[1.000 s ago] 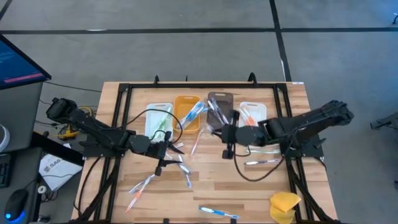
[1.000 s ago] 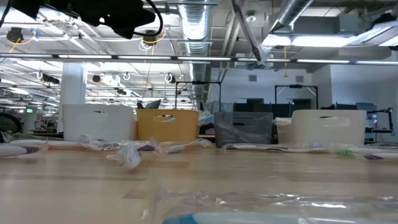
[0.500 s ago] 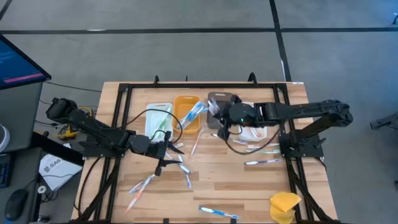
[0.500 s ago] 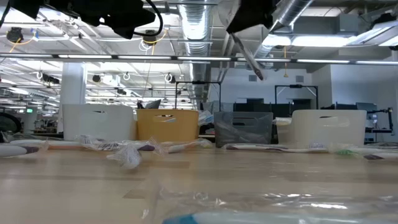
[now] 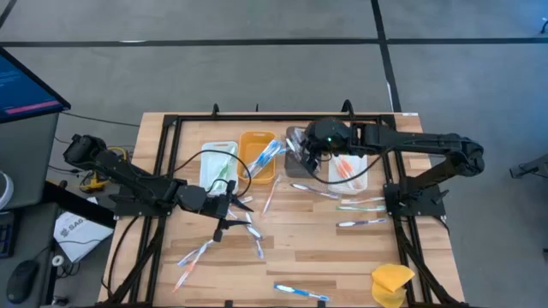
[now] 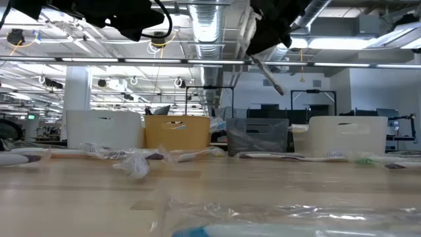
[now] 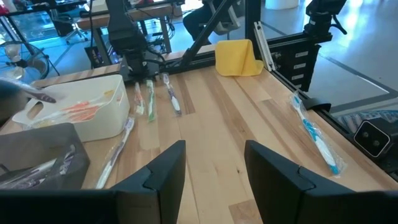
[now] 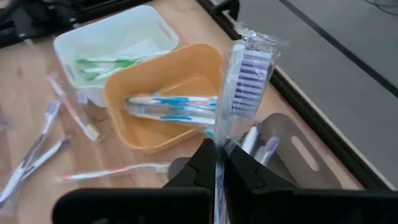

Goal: Pick & Place Toothbrushes
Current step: Put the purple toothbrush into the black transparent bin

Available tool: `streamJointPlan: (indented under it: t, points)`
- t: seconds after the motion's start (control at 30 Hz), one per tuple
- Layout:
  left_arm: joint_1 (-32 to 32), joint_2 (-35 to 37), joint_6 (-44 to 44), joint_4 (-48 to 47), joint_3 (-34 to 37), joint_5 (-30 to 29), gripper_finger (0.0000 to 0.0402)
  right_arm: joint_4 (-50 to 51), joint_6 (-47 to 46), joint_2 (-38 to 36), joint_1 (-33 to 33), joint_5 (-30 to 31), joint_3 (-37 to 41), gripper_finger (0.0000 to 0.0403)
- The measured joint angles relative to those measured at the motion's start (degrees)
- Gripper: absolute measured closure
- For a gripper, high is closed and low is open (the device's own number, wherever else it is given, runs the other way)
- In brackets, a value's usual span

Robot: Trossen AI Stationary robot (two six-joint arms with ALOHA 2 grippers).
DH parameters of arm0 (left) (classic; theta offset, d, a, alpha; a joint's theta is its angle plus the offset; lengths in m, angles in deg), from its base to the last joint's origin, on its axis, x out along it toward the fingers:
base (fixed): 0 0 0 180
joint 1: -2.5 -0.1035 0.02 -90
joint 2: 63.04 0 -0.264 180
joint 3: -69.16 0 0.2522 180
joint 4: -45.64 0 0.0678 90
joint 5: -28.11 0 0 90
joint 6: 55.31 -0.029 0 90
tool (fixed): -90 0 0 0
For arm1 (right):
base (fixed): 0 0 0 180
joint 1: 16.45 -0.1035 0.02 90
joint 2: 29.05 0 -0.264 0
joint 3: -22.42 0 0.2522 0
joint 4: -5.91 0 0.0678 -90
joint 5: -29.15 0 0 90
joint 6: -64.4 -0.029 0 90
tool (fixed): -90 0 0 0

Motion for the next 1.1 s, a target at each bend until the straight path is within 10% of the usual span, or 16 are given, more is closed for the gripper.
streamJointPlan:
  t: [1.1]
  points:
    - [0.02, 0.02, -0.37, -0.04, 0.11, -0.02, 0.0243, -2.93, -3.04, 16.63, 12.24, -12.35, -0.04, 0.0401]
